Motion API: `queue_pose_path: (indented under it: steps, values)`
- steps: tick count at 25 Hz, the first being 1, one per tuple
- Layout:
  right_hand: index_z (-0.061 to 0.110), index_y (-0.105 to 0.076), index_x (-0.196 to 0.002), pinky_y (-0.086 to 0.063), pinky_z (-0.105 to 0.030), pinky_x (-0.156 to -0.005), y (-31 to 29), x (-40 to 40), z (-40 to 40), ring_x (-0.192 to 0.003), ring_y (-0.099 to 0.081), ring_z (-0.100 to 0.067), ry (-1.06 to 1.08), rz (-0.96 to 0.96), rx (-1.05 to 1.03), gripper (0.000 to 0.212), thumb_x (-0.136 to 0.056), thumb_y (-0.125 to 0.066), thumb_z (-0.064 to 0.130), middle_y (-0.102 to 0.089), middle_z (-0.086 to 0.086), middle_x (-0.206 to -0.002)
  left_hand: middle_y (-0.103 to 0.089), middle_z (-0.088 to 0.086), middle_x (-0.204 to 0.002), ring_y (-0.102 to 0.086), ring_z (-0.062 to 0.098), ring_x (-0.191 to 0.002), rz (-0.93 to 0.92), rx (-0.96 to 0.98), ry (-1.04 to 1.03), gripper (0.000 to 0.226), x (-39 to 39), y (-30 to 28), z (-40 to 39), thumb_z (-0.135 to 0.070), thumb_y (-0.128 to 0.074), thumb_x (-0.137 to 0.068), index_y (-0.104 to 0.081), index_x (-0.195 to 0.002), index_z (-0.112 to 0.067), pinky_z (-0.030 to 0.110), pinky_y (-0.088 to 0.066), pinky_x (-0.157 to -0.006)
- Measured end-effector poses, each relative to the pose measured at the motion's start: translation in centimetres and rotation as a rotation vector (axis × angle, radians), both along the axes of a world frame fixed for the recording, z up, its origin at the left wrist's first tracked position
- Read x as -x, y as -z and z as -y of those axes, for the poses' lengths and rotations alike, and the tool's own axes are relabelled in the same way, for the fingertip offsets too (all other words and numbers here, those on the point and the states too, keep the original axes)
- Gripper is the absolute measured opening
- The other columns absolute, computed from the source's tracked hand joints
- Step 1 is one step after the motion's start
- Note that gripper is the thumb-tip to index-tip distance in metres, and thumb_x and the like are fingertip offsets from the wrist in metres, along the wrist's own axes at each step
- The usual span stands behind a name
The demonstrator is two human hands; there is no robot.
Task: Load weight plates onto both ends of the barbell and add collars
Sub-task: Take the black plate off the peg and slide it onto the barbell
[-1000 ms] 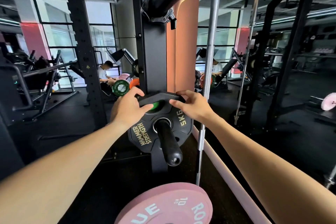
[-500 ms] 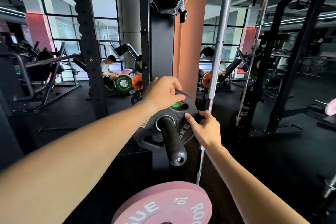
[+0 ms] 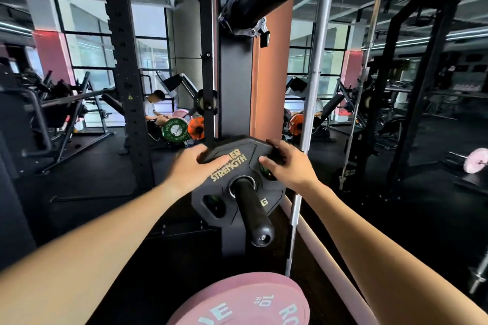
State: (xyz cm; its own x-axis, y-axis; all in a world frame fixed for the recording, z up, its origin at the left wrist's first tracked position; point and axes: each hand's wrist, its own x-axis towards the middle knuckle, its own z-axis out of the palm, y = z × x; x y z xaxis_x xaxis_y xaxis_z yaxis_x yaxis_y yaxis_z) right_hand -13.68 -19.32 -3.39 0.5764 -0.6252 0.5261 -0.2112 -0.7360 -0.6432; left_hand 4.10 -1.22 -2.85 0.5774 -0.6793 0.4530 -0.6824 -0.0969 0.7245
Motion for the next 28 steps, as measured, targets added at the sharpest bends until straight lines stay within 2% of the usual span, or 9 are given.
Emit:
queue_pose_path:
  steps: [2,6,9,13,15,17,21,25,28]
  values:
    - [0.032,-0.060,-0.129,-0.049,-0.027,-0.097,0.7,0.6,0.2,-0.113,-0.064,-0.013,0.004,0.006,0.003,0.051,-0.084,-0.074,0.050,-0.071,0.006,-0.119,-0.072,-0.029,-0.074,-0.063,-0.016,-0.071,-0.140,-0.027,0.005,0.030,-0.6,1.6,-0.8,-0.061,-0.074,-0.081,-0.069,-0.084,-0.032,0.008,-0.041,-0.060]
    - [0.033,-0.055,-0.127,-0.044,-0.025,-0.086,1.8,0.8,0.3,-0.106,-0.066,-0.015,0.047,-0.012,-0.069,0.049,-0.086,-0.071,0.053,-0.067,0.015,-0.102,-0.072,-0.025,-0.097,-0.062,-0.005,-0.093,-0.383,-0.091,0.019,0.039,-1.1,4.0,-1.1,-0.075,-0.067,-0.076,-0.069,-0.099,-0.044,0.029,-0.047,-0.086]
    - [0.036,-0.056,-0.122,-0.047,-0.028,-0.093,2.4,1.1,0.3,-0.108,-0.065,-0.014,0.024,0.010,-0.205,0.055,-0.078,-0.070,0.065,-0.068,0.013,-0.108,-0.065,-0.028,-0.090,-0.056,-0.009,-0.085,-0.447,-0.078,0.020,0.040,-0.8,4.5,-0.8,-0.080,-0.066,-0.072,-0.063,-0.095,-0.046,0.031,-0.041,-0.091]
    - [0.032,-0.059,-0.106,-0.051,-0.039,-0.101,3.0,0.8,-0.4,-0.105,-0.067,-0.015,0.023,0.070,-0.429,0.083,-0.050,-0.068,0.092,-0.070,0.006,-0.114,-0.073,-0.016,-0.109,-0.066,0.012,-0.103,-0.426,-0.050,0.002,0.073,-0.3,3.7,-0.8,-0.085,-0.070,-0.062,-0.068,-0.116,-0.036,0.039,-0.048,-0.101]
    - [0.028,-0.061,-0.111,-0.055,-0.037,-0.097,4.0,1.2,-0.9,-0.101,-0.069,-0.012,-0.006,0.136,-0.564,0.089,-0.047,-0.074,0.089,-0.072,0.007,-0.111,-0.077,-0.013,-0.092,-0.070,0.018,-0.089,-0.429,-0.001,-0.009,0.072,0.0,3.6,-0.9,-0.084,-0.075,-0.056,-0.073,-0.107,-0.033,0.037,-0.052,-0.095]
    - [0.018,-0.063,-0.120,-0.059,-0.030,-0.088,5.4,1.9,-1.3,-0.100,-0.071,-0.011,-0.066,0.218,-0.680,0.093,-0.053,-0.081,0.079,-0.074,0.007,-0.109,-0.065,-0.008,-0.063,-0.063,0.019,-0.066,-0.509,0.084,0.026,0.070,0.6,4.1,-1.1,-0.080,-0.081,-0.052,-0.077,-0.098,-0.027,0.034,-0.051,-0.082]
    - [0.026,-0.074,-0.115,-0.054,-0.011,-0.064,7.6,3.7,-2.6,-0.090,-0.073,-0.001,-0.184,0.338,-0.710,0.065,-0.065,-0.082,0.068,-0.078,0.016,-0.098,-0.043,-0.002,-0.050,-0.047,0.016,-0.052,-0.568,0.175,0.015,0.067,2.2,5.1,-1.5,-0.074,-0.086,-0.047,-0.079,-0.083,-0.019,0.032,-0.045,-0.063]
    - [0.033,-0.078,-0.075,-0.049,-0.008,-0.054,7.3,5.4,-4.2,-0.065,-0.071,0.002,-0.207,0.409,-0.723,0.022,-0.070,-0.085,0.053,-0.077,0.014,-0.077,-0.047,0.004,-0.048,-0.048,0.020,-0.049,-0.558,0.226,-0.040,0.095,4.4,6.2,-3.1,-0.078,-0.083,-0.048,-0.068,-0.089,0.006,0.036,-0.043,-0.068]
    - [0.033,-0.068,-0.058,-0.046,-0.010,-0.049,6.7,6.8,-5.4,-0.052,-0.061,0.001,-0.218,0.419,-0.731,0.029,-0.067,-0.086,0.055,-0.068,0.013,-0.061,-0.042,0.000,-0.046,-0.043,0.018,-0.047,-0.591,0.265,-0.069,0.085,6.5,6.3,-4.0,-0.073,-0.084,-0.052,-0.070,-0.087,0.003,0.034,-0.040,-0.062]
